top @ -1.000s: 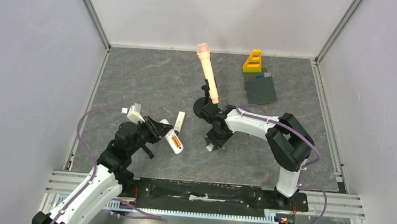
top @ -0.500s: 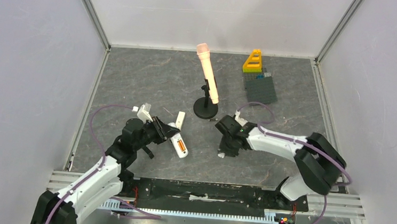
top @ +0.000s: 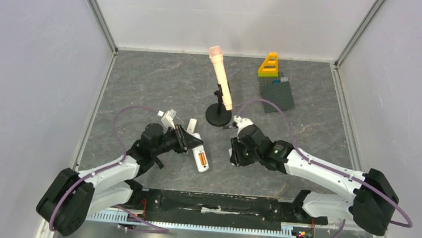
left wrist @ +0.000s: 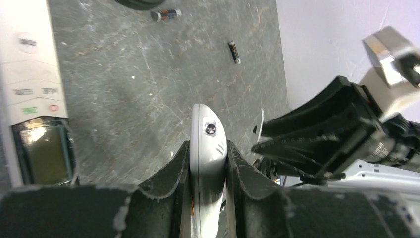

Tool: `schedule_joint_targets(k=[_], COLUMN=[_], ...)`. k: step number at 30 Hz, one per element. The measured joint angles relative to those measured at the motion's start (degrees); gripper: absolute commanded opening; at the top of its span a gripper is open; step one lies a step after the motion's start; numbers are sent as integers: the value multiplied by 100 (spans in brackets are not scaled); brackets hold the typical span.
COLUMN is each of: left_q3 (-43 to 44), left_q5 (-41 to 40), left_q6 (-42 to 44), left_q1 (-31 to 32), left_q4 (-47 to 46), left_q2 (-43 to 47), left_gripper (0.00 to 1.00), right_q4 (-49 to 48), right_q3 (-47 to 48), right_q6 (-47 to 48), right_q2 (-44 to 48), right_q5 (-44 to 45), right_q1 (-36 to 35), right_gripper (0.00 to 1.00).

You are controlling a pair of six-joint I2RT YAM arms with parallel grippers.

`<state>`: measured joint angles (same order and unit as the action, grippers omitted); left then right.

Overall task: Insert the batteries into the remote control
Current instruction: Load the battery cover into the remote control.

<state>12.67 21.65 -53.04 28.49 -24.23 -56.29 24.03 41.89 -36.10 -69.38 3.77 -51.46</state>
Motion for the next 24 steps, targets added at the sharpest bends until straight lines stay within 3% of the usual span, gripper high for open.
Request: schedule_joint_targets(k=[9,24], left_q3=[0,-505], left_q5=[48,-632], left_q6=[-24,-212], left_q1=[638,1141], left_q4=[-1005,-2081], left_q2=[-719,-391], left_gripper=[2,2], right_q4=[11,872], right_q3=[645,2133], right_q6=[1222,649], right_q2=[61,-911], right_q5=[-546,238], right_q1=[-1226,-1735], right_gripper=[2,4])
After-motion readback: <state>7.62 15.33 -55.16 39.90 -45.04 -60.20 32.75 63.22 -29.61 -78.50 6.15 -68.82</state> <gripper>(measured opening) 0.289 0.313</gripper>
